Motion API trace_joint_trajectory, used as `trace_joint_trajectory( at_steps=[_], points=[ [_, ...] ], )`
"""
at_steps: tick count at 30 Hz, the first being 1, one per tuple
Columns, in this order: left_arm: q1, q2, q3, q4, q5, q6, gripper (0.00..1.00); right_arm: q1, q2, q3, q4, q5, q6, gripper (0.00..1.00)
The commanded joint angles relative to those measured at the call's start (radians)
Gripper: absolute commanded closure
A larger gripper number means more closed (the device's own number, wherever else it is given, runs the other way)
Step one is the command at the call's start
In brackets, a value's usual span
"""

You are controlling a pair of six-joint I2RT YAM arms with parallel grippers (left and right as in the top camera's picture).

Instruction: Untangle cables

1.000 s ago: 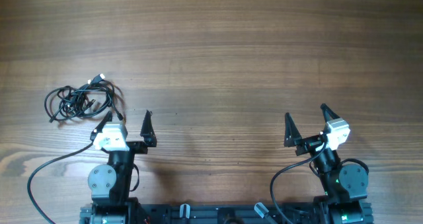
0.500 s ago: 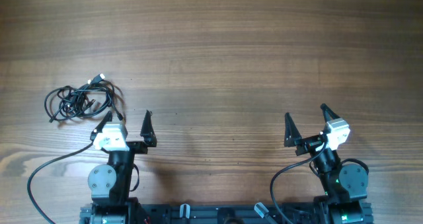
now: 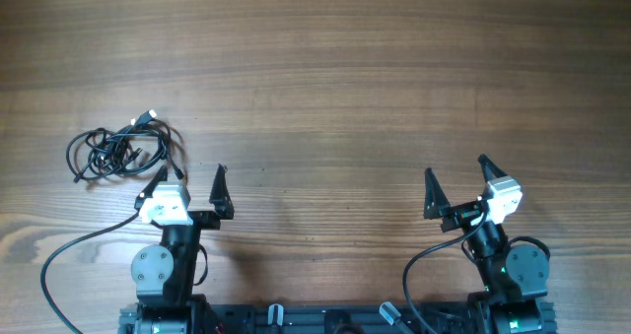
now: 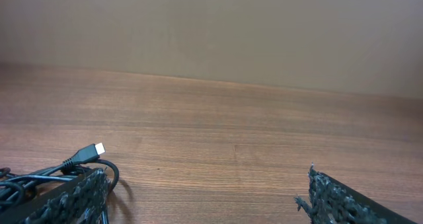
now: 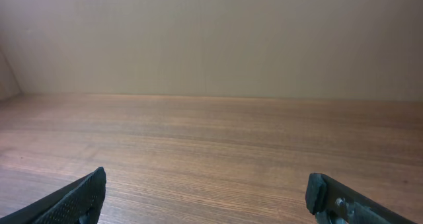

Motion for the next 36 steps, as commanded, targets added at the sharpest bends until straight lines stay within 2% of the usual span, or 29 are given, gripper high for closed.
trace_joint_trajectory(
  at_steps=[1, 20, 23, 26, 27, 29, 32, 36],
  points=[
    [-0.005, -0.010, -0.006, -0.003, 0.001, 0.016, 0.00, 0.001, 0.004, -0.001, 0.006, -0.017, -0.007, 0.00],
    [-0.005, -0.009, -0.006, 0.004, 0.013, 0.015, 0.00, 0.001, 0.004, -0.001, 0.006, -0.017, -0.007, 0.00],
    [-0.003, -0.009, 0.015, 0.149, 0.012, 0.013, 0.00, 0.001, 0.004, -0.001, 0.006, -0.017, -0.007, 0.00],
    [-0.003, -0.009, 0.125, 0.168, 0.013, -0.055, 0.00, 0.001, 0.004, -0.001, 0.006, -0.017, -0.008, 0.00],
    [-0.004, -0.007, 0.193, 0.135, 0.016, -0.122, 0.00, 0.001, 0.004, -0.001, 0.006, -0.017, -0.007, 0.00],
    [-0.004, -0.001, 0.283, 0.087, 0.046, -0.159, 0.00, 0.001, 0.004, -0.001, 0.006, -0.017, -0.007, 0.00],
    [-0.004, 0.047, 0.494, -0.033, 0.065, -0.183, 0.00, 0.001, 0.004, -0.001, 0.006, -0.017, -0.007, 0.00],
    [-0.004, 0.227, 0.866, -0.291, 0.084, -0.183, 0.00, 0.001, 0.004, -0.001, 0.006, -0.017, -0.007, 0.00]
  ],
)
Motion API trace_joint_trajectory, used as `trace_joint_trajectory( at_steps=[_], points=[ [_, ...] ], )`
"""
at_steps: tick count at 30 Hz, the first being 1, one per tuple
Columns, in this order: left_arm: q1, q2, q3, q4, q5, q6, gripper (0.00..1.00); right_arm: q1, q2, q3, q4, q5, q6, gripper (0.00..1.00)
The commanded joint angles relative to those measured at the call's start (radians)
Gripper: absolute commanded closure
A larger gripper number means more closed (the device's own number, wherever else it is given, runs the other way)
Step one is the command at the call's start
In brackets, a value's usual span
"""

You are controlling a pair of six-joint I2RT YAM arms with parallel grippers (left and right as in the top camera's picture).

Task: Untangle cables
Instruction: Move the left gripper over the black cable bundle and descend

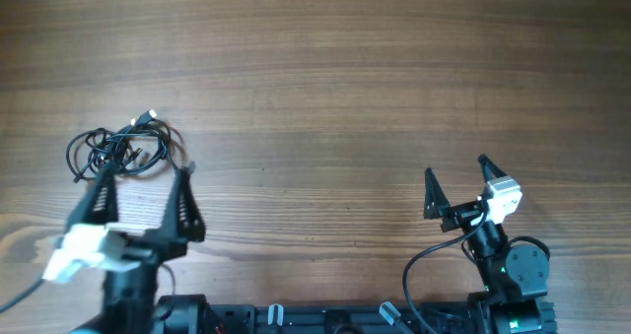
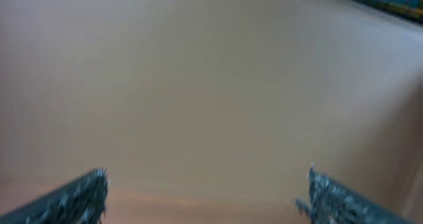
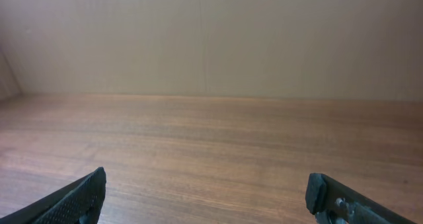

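A tangle of thin black cables [image 1: 120, 149] with a white-tipped plug lies on the wooden table [image 1: 335, 88] at the left. My left gripper [image 1: 140, 194] stands open just in front of the tangle, raised off the table, nothing between its fingers. The left wrist view is blurred and tilted up at a tan wall; the left gripper [image 2: 205, 187] shows wide open there and the cables are out of view. At the near right my right gripper [image 1: 458, 172] is open and empty. The right wrist view shows my right gripper [image 3: 205, 187] over bare wood.
The arm bases and a black rail [image 1: 335, 319] run along the near edge. A tan wall [image 3: 211, 39] rises behind the far edge of the table. Each arm trails its own black lead near the bases.
My left arm has lifted and shifted left, now closer to the overhead camera; its wrist view went from the table and cable plug to a blurred wall. The right arm and the cables are unchanged.
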Motion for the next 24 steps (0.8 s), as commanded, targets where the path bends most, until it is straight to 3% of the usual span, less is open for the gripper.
trace_joint_trajectory(
  at_steps=[1, 10, 13, 18, 19, 20, 21, 24],
  points=[
    [-0.004, 0.190, 0.340, -0.179, 0.054, -0.027, 0.00, 0.001, 0.003, -0.001, 0.006, -0.016, -0.008, 0.00],
    [-0.004, 0.829, 1.225, -0.866, 0.116, -0.024, 0.00, 0.001, 0.003, -0.001, 0.006, -0.016, -0.007, 0.00],
    [-0.004, 0.982, 1.339, -1.004, 0.124, -0.024, 0.00, 0.002, 0.003, -0.001, 0.006, -0.016, -0.007, 0.00],
    [-0.004, 1.210, 1.343, -1.109, 0.129, -0.024, 0.00, 0.001, 0.003, -0.001, 0.006, -0.016, -0.008, 0.00],
    [-0.004, 1.245, 1.343, -1.128, 0.131, -0.026, 0.08, 0.001, 0.003, -0.001, 0.006, -0.016, -0.007, 0.00],
    [-0.005, 1.288, 1.343, -1.157, 0.131, -0.033, 0.42, 0.001, 0.003, -0.001, 0.006, -0.016, -0.007, 0.00],
    [-0.005, 1.331, 1.343, -1.183, 0.129, -0.048, 0.96, 0.001, 0.003, -0.001, 0.006, -0.016, -0.007, 0.00],
    [-0.005, 1.432, 1.343, -1.224, 0.126, -0.055, 0.96, 0.002, 0.003, -0.001, 0.006, -0.016, -0.007, 0.00]
  ],
)
